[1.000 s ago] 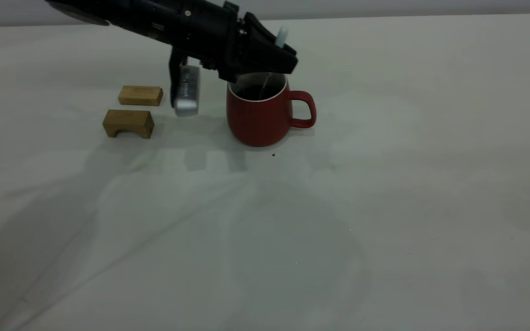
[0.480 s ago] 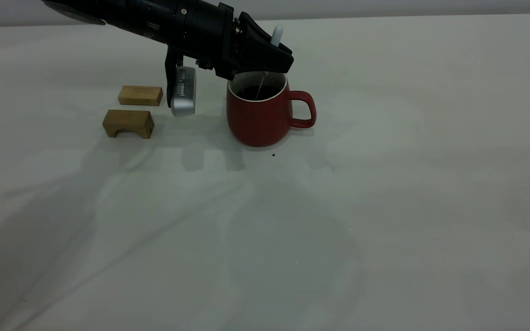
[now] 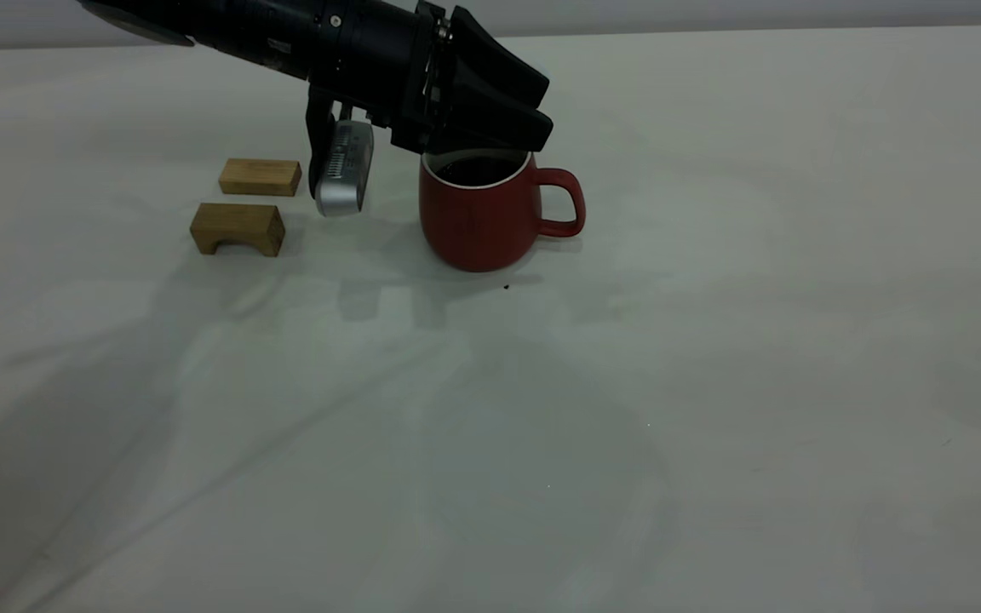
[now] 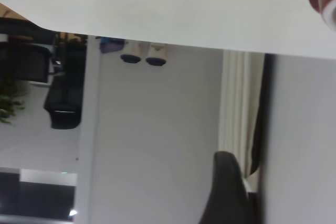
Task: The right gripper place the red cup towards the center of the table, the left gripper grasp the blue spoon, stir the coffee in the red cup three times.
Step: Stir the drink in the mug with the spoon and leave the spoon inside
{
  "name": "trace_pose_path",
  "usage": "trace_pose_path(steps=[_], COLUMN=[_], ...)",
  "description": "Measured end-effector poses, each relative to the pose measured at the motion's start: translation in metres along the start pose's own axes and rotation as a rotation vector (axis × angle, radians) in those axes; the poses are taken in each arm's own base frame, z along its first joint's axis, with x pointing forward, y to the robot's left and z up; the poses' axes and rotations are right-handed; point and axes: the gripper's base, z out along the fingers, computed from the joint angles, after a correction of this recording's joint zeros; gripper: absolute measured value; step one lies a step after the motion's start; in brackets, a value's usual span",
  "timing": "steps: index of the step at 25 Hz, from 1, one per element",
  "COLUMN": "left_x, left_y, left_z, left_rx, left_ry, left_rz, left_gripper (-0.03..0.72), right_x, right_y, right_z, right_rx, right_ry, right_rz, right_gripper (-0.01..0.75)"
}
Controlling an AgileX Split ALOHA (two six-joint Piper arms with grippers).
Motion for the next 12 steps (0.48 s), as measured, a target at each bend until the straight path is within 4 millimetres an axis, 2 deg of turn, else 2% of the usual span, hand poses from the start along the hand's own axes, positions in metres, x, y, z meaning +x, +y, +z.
trace_pose_path(steps=[6,12], left_x=[0.004,0.022], left_y=[0.001,0.000], left_z=[-0.001,-0.008], left_rx=[-0.015,-0.004], left_ry=[0.017,0.031], left_rz=[0.038,0.076], left_gripper=[0.584,0.572], right_x=[0.000,0.000], right_y=[0.000,0.000], right_z=[0.000,0.000], right_rx=[0.000,0.000], right_ry=[0.000,0.000], right_rz=[0.000,0.000], right_gripper=[0.570,0.570])
